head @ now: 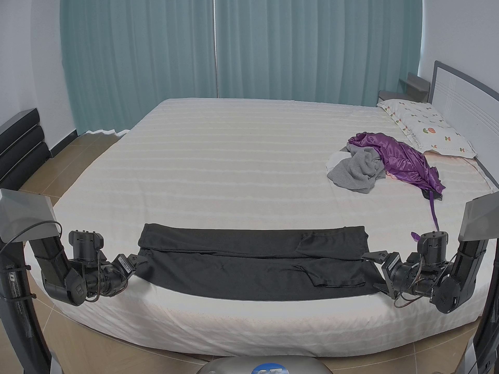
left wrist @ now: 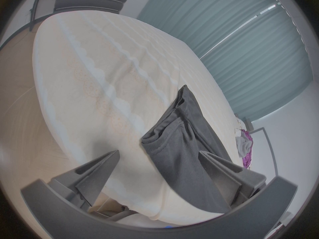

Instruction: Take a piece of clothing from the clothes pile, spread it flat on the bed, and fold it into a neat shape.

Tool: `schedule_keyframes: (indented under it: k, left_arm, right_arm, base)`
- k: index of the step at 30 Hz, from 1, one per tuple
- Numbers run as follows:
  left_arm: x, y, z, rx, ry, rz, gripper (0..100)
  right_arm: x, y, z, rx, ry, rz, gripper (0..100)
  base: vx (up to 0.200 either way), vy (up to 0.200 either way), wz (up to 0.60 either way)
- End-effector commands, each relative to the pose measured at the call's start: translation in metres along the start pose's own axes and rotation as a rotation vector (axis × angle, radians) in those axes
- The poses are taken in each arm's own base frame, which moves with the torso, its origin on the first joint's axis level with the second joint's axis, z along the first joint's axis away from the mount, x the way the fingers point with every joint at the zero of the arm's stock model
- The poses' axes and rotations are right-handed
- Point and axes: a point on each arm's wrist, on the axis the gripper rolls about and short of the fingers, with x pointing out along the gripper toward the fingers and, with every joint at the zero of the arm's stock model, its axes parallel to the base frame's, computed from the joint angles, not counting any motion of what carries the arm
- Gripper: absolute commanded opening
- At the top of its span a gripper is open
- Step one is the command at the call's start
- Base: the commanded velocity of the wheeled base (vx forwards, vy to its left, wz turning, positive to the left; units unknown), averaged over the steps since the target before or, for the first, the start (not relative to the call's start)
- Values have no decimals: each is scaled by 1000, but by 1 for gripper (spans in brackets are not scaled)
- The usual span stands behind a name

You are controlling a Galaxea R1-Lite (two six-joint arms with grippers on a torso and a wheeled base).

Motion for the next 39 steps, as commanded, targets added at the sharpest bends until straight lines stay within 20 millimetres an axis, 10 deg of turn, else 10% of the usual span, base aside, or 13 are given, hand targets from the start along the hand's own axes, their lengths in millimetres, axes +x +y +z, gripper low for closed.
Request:
schedule_keyframes:
  k: [1,13,14,39]
  left_arm:
    - [3,-7,7,-32,-24,-29,100]
    - [12,-16,-6,1,-46,10,100]
    - [11,-15,-6,-2,-44,18,0]
    - [-9,-1,-20,2,-64,137,0]
  right_arm:
    - [0,0,0,0,2,-2,100]
    - [0,0,0,0,3,-1,100]
    - [0,0,0,0,2,-2,100]
    - [0,0,0,0,3,0,100]
  base:
    - [0,0,0]
    - [0,0,0]
    - [0,0,0]
    - [0,0,0]
